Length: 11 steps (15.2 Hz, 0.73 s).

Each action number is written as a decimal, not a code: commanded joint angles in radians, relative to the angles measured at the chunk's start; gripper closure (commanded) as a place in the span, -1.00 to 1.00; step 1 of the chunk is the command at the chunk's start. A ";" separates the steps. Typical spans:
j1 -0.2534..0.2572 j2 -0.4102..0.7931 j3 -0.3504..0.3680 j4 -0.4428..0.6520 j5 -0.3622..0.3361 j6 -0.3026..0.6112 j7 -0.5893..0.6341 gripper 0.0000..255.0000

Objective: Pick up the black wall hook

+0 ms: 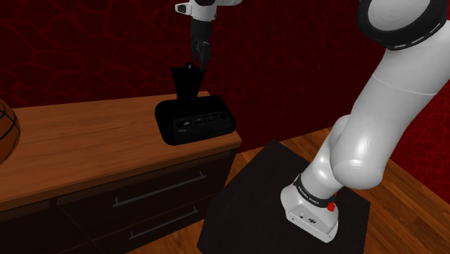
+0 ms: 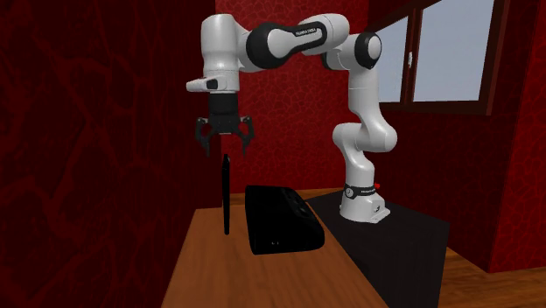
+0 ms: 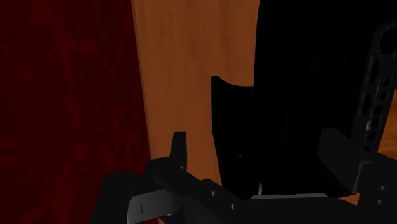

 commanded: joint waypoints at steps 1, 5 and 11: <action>0.000 0.007 0.001 -0.018 0.001 0.026 -0.005 -1.00; 0.000 0.016 0.001 -0.055 0.004 0.072 -0.007 -1.00; 0.000 0.018 0.002 -0.054 0.004 0.072 -0.007 1.00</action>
